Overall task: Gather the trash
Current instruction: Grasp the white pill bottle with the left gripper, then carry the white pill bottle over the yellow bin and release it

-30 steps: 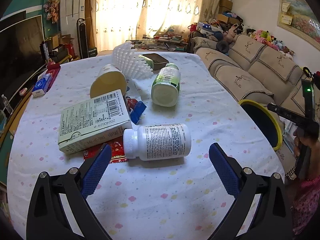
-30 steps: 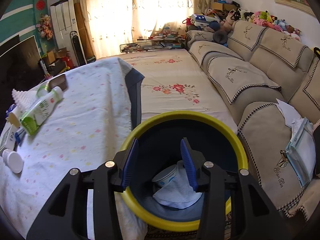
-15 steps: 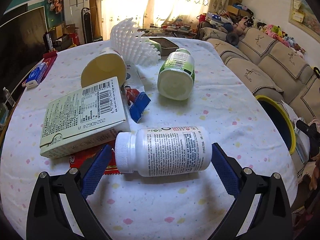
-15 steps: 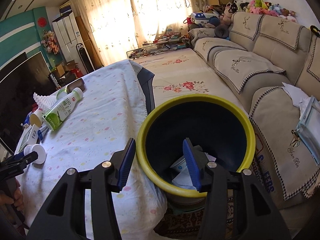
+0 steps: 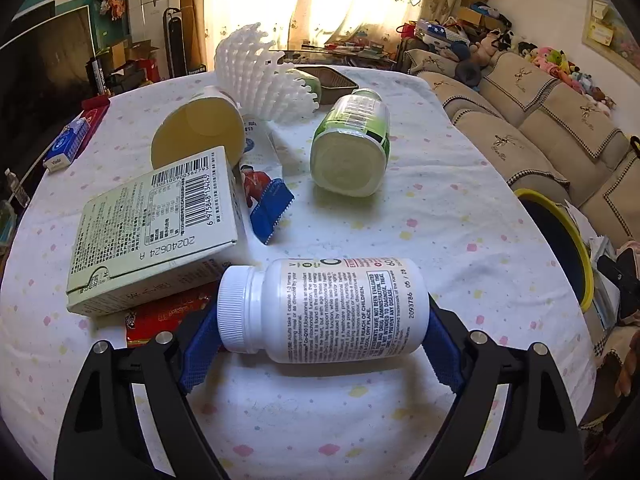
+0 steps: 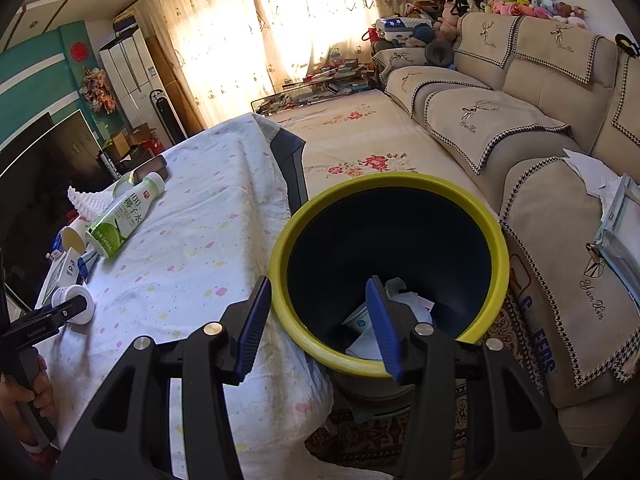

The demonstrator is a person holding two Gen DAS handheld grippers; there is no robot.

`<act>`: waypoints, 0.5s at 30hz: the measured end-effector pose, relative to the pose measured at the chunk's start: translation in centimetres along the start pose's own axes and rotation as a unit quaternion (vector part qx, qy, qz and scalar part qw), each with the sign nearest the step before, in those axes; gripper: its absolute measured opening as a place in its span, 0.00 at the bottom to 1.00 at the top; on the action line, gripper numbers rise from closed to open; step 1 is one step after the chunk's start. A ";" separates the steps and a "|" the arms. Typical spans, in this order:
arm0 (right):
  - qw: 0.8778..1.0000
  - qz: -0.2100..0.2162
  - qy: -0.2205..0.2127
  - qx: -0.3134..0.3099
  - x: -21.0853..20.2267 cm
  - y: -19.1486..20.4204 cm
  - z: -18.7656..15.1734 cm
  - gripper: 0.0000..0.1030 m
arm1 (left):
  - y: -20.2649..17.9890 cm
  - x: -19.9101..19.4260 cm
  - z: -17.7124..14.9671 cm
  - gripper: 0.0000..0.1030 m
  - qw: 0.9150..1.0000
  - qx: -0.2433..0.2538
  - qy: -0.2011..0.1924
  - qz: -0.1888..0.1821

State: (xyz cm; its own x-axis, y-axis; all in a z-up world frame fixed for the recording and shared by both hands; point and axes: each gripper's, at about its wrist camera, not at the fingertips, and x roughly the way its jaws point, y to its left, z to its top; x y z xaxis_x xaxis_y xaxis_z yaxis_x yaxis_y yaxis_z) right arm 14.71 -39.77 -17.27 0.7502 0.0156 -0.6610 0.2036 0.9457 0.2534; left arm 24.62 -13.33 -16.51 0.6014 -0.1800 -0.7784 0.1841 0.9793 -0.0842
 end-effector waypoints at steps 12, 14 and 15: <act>0.999 -0.023 -0.025 0.005 -2.8 -1.4 -0.4 0.46 | -5.0 -3.3 0.9 0.83 0.997 0.052 -0.022 -0.043; 0.999 -0.030 -0.029 0.007 -3.4 -2.0 -0.5 0.46 | -6.7 -3.5 1.5 0.83 0.996 0.069 -0.027 -0.054; 0.999 -0.034 -0.031 0.008 -3.6 -2.4 -0.6 0.46 | -7.7 -3.5 1.8 0.83 0.995 0.078 -0.029 -0.060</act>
State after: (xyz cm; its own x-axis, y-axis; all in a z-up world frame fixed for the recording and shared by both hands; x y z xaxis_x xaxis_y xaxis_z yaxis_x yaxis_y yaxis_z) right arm 11.13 -41.87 -15.92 0.7713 -0.0698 -0.6326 0.2661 0.9383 0.2209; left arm 22.50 -20.41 -12.02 0.6109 -0.3042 -0.7309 0.3728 0.9250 -0.0734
